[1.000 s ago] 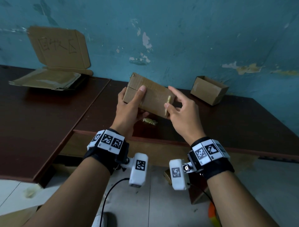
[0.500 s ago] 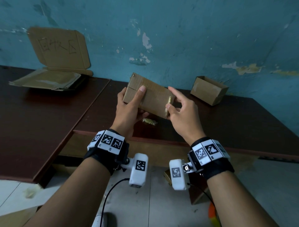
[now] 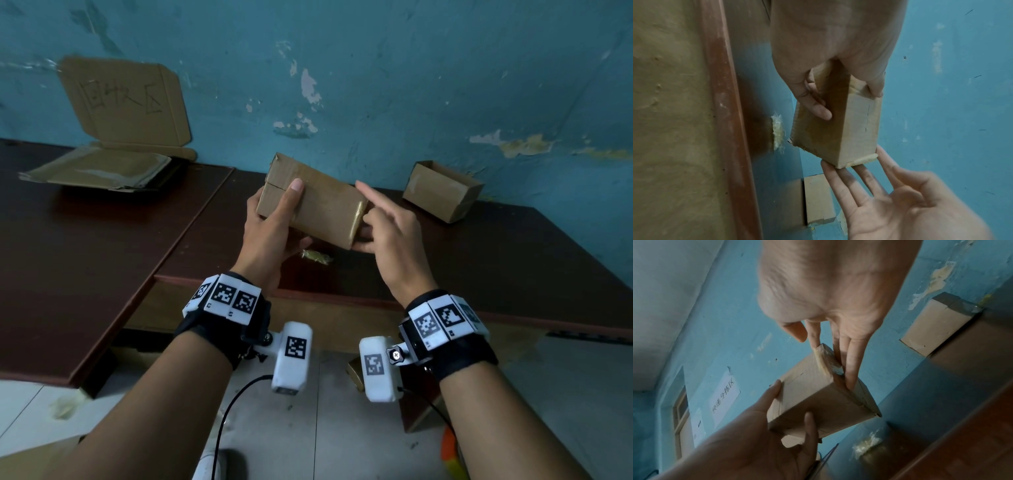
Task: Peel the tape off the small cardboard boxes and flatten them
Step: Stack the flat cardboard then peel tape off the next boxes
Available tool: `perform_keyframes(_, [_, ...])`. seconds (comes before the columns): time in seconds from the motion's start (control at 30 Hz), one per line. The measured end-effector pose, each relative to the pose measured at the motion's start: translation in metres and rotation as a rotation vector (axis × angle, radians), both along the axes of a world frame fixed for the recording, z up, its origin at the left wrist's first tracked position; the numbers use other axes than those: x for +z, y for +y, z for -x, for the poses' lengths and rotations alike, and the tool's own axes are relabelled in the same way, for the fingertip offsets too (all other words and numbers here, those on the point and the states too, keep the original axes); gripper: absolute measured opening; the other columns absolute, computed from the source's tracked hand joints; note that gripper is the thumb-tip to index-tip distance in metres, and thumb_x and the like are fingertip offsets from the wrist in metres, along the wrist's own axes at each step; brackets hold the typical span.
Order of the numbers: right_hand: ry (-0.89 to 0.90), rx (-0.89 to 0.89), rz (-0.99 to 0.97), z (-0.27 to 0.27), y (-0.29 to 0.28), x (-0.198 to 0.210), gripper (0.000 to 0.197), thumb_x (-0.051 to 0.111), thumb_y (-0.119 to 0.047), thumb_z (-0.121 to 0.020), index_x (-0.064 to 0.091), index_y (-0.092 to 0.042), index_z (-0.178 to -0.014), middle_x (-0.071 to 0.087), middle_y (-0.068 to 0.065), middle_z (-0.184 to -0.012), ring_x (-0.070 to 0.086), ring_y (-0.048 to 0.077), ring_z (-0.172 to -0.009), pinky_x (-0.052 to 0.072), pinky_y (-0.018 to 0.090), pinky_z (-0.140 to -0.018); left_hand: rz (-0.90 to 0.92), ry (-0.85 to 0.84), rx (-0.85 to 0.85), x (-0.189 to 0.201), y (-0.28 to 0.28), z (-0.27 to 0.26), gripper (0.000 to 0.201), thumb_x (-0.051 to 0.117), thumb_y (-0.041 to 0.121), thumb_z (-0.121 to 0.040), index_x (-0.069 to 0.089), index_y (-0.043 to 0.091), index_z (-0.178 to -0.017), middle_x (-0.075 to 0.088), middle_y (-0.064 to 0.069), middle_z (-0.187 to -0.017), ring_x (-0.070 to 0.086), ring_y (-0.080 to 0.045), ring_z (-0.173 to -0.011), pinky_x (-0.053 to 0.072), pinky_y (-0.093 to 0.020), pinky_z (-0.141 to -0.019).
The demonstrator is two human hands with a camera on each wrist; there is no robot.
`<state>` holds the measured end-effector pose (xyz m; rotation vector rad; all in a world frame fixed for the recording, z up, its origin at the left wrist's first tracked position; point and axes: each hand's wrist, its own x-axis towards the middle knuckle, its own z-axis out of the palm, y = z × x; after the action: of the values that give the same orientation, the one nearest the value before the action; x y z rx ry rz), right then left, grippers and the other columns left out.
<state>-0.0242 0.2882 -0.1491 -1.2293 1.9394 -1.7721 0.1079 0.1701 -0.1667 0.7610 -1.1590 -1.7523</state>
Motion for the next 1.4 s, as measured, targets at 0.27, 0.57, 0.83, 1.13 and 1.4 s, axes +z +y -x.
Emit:
perform_keyframes(0.27, [0.088,-0.038,-0.023,-0.005,-0.006,0.000,0.057,0.067,-0.045,-0.089,0.071,-0.028,-0.143,0.070,-0.006,-0.126,0.076,0.017,-0.102,0.066,0.052,-0.093,-0.064,0.109,-0.001,0.002,0.000,0.005,0.075,0.080,0.046,-0.095,0.028,0.032,-0.147,0.060,-0.010,-0.140,0.073,-0.028,-0.116,0.067,-0.043,-0.081])
perform_keyframes(0.57, [0.269,-0.045,0.030,-0.013,-0.009,-0.004,0.042,0.086,-0.043,-0.094,0.056,-0.023,-0.115,0.048,0.007,-0.127,0.051,0.008,-0.121,0.043,0.017,-0.103,0.119,0.209,-0.258,0.002,0.008,0.010,0.060,0.058,0.034,-0.101,0.045,0.023,-0.158,0.067,-0.020,-0.141,0.073,-0.035,-0.112,0.060,-0.045,-0.079])
perform_keyframes(0.83, [0.104,-0.076,0.023,0.001,-0.008,0.001,0.092,0.069,-0.085,-0.080,0.044,-0.037,-0.154,0.048,-0.003,-0.145,0.052,0.017,-0.139,0.052,0.046,-0.116,0.208,0.063,-0.255,0.004,0.009,0.011,0.052,0.041,0.055,-0.113,0.057,0.027,-0.153,0.076,0.003,-0.133,0.075,-0.008,-0.114,0.060,-0.023,-0.081])
perform_keyframes(1.13, [0.055,0.039,-0.013,-0.004,-0.018,-0.005,0.095,0.050,-0.094,-0.088,0.032,-0.049,-0.169,0.037,-0.009,-0.158,0.048,0.001,-0.144,0.047,0.026,-0.116,0.234,0.101,-0.285,-0.001,0.016,0.020,0.075,0.036,0.075,-0.106,0.044,0.025,-0.161,0.061,-0.004,-0.156,0.059,-0.017,-0.144,0.048,-0.044,-0.118])
perform_keyframes(1.4, [-0.046,0.064,0.002,-0.004,-0.022,-0.009,0.109,0.048,-0.105,-0.076,0.026,-0.050,-0.168,0.042,0.001,-0.167,0.043,0.020,-0.156,0.047,0.058,-0.122,0.245,0.053,-0.295,-0.005,0.015,0.021,0.070,0.057,0.070,-0.086,0.038,0.061,-0.154,0.044,0.003,-0.166,0.050,-0.016,-0.149,0.045,-0.047,-0.122])
